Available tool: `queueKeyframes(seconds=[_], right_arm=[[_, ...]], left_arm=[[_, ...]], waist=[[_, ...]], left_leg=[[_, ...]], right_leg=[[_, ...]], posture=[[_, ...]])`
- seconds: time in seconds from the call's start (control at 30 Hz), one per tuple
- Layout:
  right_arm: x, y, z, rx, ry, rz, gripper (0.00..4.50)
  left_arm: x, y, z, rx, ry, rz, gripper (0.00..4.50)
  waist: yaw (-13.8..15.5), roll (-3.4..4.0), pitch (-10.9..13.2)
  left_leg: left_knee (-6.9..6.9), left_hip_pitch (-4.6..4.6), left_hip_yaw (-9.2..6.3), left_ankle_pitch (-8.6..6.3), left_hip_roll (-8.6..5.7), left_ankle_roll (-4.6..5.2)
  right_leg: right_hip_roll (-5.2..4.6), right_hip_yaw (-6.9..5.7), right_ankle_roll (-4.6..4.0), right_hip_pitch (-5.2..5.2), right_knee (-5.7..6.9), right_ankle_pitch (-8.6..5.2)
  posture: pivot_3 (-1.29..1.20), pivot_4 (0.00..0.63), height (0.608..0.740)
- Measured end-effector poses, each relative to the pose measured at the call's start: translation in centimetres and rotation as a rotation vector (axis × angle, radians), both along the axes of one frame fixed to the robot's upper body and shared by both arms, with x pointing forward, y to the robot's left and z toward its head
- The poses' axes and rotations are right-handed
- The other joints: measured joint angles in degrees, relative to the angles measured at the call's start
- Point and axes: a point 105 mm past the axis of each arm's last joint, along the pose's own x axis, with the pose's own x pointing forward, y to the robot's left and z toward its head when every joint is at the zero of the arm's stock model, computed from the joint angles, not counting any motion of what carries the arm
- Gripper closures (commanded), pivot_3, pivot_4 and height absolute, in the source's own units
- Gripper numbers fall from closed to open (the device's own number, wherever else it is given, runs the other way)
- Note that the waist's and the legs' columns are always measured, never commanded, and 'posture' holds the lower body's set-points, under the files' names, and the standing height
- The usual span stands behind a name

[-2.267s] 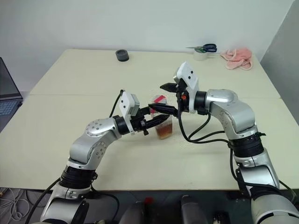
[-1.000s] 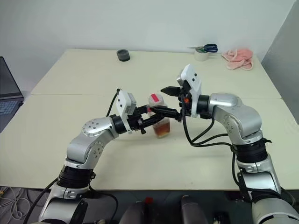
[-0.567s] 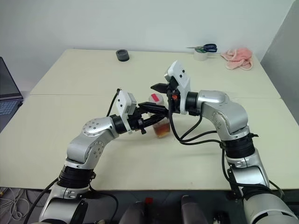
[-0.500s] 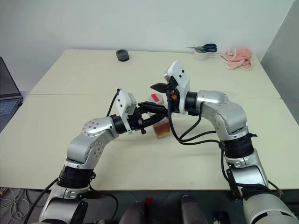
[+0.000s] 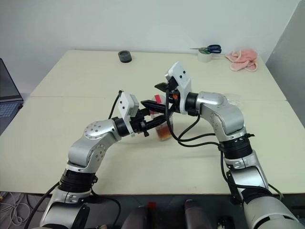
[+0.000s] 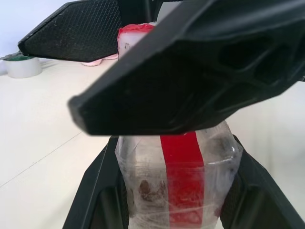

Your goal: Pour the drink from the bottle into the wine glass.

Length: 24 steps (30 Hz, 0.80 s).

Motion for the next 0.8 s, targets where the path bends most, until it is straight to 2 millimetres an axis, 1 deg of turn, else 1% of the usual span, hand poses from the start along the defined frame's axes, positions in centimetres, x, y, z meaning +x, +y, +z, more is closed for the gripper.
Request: queueKeyframes(seconds=[0.27,0.63,0.8], right_arm=[[-0.7,-1.8,0.1,-0.034,-0.006,0.028,0.0],[-1.0,-2.3,0.0,-0.045,-0.003,0.041,0.0],[-1.2,-3.0,-0.8,-0.064,0.025,0.05,0.0]], left_arm=[[0.0,0.0,0.0,0.0,0.0,0.002,2.66],[-0.1,-0.1,0.0,0.003,0.001,-0.014,2.66],[-0.1,-0.1,0.0,0.004,0.001,-0.015,2.66]], waist=[[-0.01,0.0,0.0],[0.0,0.0,0.0],[0.0,0.0,0.0]], left_leg=[[0.0,0.01,0.0,0.0,0.0,0.0],[0.0,0.0,0.0,0.0,0.0,0.0],[0.01,0.01,0.01,0.0,0.0,0.0]], right_leg=[[0.01,0.01,0.09,0.0,0.01,-0.06],[0.0,0.0,0.08,0.0,0.0,-0.05],[0.0,0.01,0.1,0.0,0.0,-0.06]], posture=[[0.0,0.15,0.74],[0.0,0.15,0.74],[0.0,0.15,0.74]])
